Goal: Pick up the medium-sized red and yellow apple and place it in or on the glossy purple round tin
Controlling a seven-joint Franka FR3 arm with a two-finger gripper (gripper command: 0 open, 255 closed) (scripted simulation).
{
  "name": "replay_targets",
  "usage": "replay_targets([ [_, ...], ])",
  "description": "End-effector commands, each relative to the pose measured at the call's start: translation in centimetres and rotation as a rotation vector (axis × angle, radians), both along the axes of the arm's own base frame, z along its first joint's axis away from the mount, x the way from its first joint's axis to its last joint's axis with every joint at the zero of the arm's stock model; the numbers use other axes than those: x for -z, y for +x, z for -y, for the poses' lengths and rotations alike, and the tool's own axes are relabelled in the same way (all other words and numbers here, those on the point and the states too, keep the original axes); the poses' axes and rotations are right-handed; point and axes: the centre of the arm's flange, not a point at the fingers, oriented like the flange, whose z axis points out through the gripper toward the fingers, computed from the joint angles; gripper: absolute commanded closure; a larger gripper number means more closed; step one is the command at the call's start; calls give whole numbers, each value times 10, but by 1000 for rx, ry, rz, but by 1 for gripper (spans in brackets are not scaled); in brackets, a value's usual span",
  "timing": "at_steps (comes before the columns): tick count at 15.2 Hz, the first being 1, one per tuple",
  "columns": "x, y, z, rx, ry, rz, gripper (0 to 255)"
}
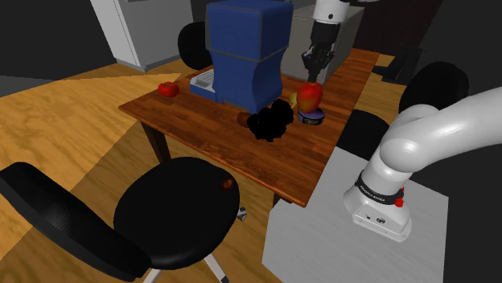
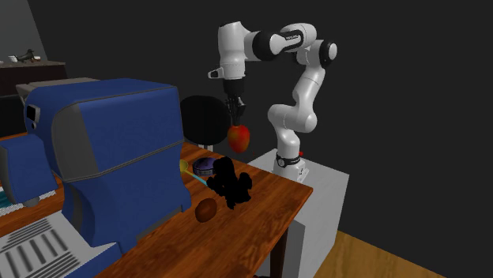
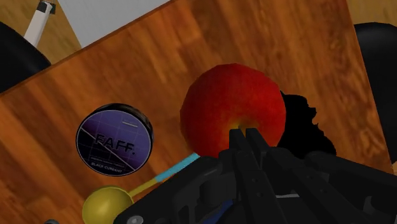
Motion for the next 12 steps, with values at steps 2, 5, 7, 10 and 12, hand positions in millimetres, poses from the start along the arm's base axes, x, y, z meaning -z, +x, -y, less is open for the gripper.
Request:
replay_targets([
  [2, -11, 9, 37, 0, -1, 0, 255],
  [5, -22, 18, 74, 0, -1, 0, 255],
  [7, -30, 23, 99, 0, -1, 0, 255],
  [10, -42, 32, 135, 0, -1, 0, 255],
  [12, -50, 38, 160, 0, -1, 0, 255],
])
